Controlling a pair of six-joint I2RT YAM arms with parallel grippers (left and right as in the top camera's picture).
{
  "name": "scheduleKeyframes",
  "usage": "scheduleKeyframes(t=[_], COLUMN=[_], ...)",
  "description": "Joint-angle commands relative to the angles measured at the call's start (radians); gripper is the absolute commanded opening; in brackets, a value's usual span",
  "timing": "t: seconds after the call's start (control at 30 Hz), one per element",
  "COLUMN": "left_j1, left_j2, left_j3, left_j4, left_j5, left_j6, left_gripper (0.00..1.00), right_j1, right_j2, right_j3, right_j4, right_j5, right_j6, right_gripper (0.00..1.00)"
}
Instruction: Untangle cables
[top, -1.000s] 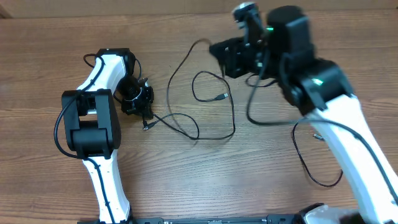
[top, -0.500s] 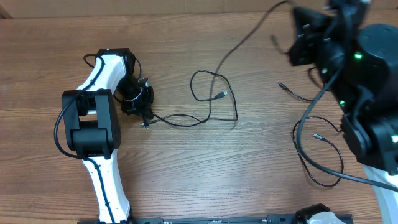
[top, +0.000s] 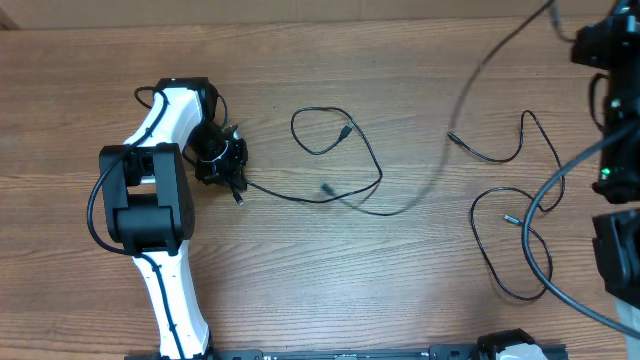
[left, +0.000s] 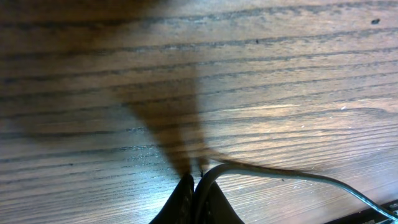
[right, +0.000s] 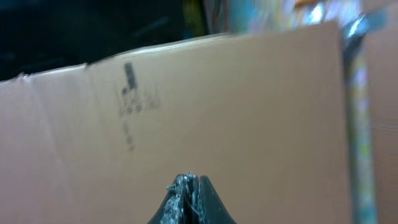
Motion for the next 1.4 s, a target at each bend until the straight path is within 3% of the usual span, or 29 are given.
scheduleKeyframes(t=[0.0, 0.3, 0.63, 0.73, 0.9, 0.93, 1.03, 1.1, 1.23, 1.37], left_j1=[-0.004, -0.004, -0.007, -0.011, -0.022, -0.023, -0.029, -0.035, -0.044, -0.059], left_j2=[0.027, 0.027, 0.027, 0.027, 0.027, 0.027, 0.027, 0.027, 0.027, 0.027], left_j3=[-0.008, -0.008, -0.008, -0.008, -0.008, -0.008, -0.008, -0.008, -0.008, -0.008], left_j4=[0.016, 0.022, 0.03, 0.035, 0.053, 0.057, 0.07, 0.075, 0.092, 0.137], left_j5=[-0.012, -0.012, -0.011, -0.01, 0.049, 0.06, 0.079, 0.078, 0.079, 0.097], left_j6=[0.027, 0.026, 0.026, 0.018, 0.019, 0.019, 0.019, 0.019, 0.019, 0.027], left_gripper=[0.07, 0.08, 0.08, 0.08, 0.07, 0.07, 0.07, 0.07, 0.08, 0.09], right_j1=[-0.019, -0.147, -0.214, -0.214, -0.22, -0.225, -0.253, -0.281, -0.299, -0.289], right_j2=[0.018, 0.161, 0.37, 0.414, 0.467, 0.474, 0.489, 0.498, 0.499, 0.507], right_j3=[0.021, 0.021, 0.02, 0.02, 0.019, 0.018, 0.018, 0.018, 0.018, -0.006], right_j4=[0.029, 0.009, -0.29, -0.41, -0.632, -0.65, -0.68, -0.689, -0.698, -0.698], right_j5=[0.117, 0.562, 0.561, 0.52, 0.349, 0.322, 0.213, 0.087, -0.317, -0.676], right_j6=[-0.118, -0.121, -0.112, -0.108, 0.026, 0.045, 0.058, 0.063, 0.087, 0.087], right_gripper=[0.04, 0.04, 0.04, 0.14, 0.28, 0.36, 0.47, 0.63, 0.72, 0.71])
